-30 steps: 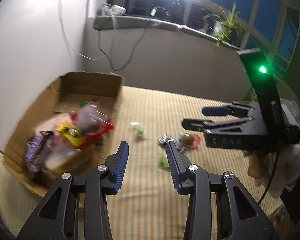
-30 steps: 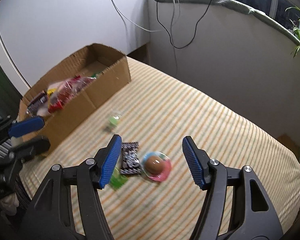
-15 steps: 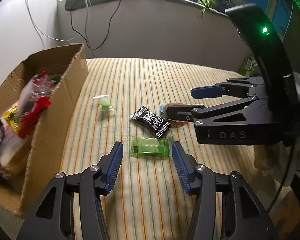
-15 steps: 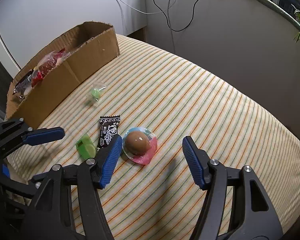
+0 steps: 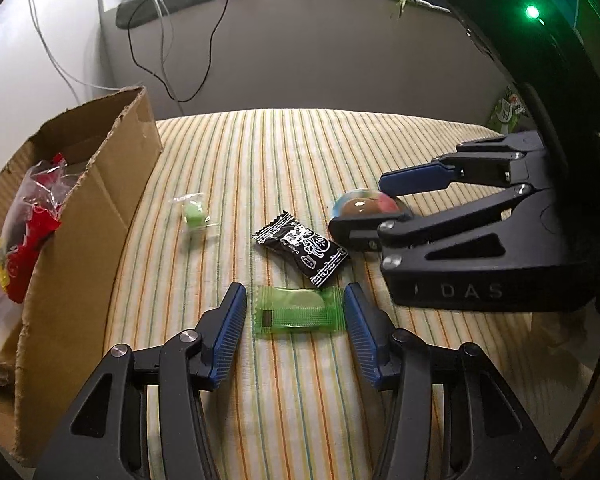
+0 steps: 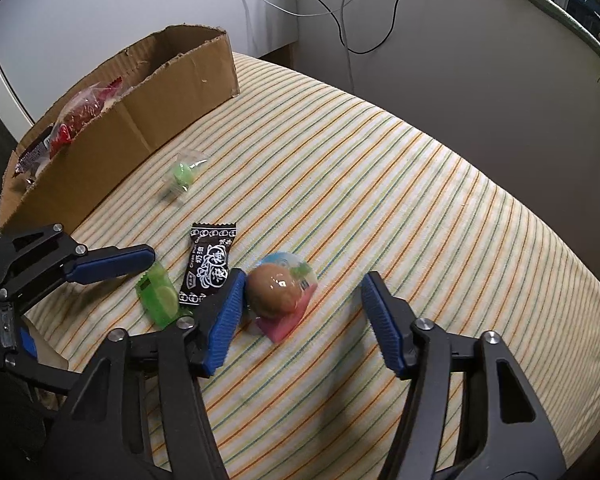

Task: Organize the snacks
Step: 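Grasp the green packet with the left gripper while the right gripper grasps the pink-wrapped chocolate ball, then carry the green packet and chocolate ball into the box and release both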

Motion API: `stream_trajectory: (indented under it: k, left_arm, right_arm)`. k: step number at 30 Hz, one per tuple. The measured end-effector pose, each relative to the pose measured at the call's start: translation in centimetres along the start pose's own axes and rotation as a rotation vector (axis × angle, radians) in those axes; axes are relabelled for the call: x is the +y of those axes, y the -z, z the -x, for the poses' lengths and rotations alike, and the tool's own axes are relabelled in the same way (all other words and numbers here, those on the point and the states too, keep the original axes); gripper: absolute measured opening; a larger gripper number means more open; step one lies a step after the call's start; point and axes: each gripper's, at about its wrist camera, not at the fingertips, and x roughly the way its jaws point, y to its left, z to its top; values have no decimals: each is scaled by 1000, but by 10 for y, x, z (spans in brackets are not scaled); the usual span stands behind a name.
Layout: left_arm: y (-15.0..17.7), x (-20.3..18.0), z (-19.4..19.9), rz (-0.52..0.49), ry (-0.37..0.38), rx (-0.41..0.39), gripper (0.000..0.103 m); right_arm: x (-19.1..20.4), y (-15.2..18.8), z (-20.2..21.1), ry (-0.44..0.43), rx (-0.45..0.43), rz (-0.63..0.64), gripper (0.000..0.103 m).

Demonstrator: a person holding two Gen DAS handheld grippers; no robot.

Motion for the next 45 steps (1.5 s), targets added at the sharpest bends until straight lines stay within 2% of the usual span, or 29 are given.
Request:
stream_trajectory:
  k: [2,4,7,12,22,30,37,45]
  left_arm:
    - [0,0,0,-5,0,-3,43]
    - [-1,2,-1,-1,2,-4,41]
    - [-1,4,-1,5,2,-6,32]
    - [1,4,0,11,16,-11,27]
    - [3,19,12,44,36,-34,26]
    - [0,33,39,70,38,-87,26]
    - [-8,39,58,78,28,-133,26]
    - [-10,69,82,114,-7,-178,26]
  right_arm:
    - [0,-1,-1,6,-1,2,52]
    - [1,-3,-3,11,1,6,46]
    - [1,-3,-2,14,3,10,35]
    - [3,1,1,36,-7,14,34]
    - [-3,11,13,48,-25,-19,33]
    - [-2,10,31,55,-55,-19,33]
    - [9,-3,50,56,-90,-3,33]
    - [31,-36,62,45,-133,27,33]
